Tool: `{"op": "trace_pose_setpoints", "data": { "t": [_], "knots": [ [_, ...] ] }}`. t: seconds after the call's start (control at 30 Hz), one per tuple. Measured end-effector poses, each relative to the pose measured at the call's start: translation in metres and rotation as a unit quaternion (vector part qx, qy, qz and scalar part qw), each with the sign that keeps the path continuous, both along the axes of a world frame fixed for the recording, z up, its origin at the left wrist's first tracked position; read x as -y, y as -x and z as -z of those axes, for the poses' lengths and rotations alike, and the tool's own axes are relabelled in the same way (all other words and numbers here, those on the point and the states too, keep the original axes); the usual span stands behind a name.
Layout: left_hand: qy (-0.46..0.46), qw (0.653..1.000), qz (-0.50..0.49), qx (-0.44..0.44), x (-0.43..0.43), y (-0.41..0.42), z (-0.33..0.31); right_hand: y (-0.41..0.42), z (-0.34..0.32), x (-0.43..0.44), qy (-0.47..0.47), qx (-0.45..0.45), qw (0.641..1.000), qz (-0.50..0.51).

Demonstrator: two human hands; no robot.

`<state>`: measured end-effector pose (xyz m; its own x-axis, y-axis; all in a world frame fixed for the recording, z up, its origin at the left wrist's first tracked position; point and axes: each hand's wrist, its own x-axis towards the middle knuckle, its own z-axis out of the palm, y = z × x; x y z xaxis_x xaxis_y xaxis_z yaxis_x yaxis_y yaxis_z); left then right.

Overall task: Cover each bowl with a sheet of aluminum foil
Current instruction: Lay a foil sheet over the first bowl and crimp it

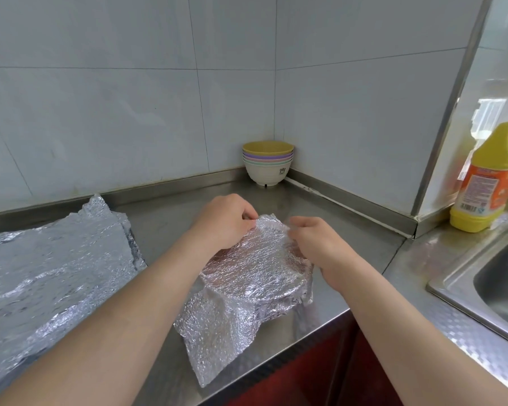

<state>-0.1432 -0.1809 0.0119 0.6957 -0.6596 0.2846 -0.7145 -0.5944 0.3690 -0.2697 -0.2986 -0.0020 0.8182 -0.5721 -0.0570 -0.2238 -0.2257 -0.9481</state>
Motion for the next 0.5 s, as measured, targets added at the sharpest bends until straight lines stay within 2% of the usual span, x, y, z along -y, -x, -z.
{"op": "trace_pose_setpoints", "data": {
  "t": [0.23,0.4,0.5],
  "knots": [
    [0.009,1.0,0.028,0.0,0.011,0.0,0.005,-0.01,0.004,0.008,-0.116,-0.009,0.993,0.005],
    [0.032,0.999,0.032,0.014,0.012,0.001,0.008,-0.015,0.01,0.016,-0.194,0.006,0.98,-0.049],
    [0.027,0.999,0.034,0.018,0.013,0.0,0.008,-0.017,0.012,0.019,-0.202,0.011,0.976,-0.075]
  ]
}}
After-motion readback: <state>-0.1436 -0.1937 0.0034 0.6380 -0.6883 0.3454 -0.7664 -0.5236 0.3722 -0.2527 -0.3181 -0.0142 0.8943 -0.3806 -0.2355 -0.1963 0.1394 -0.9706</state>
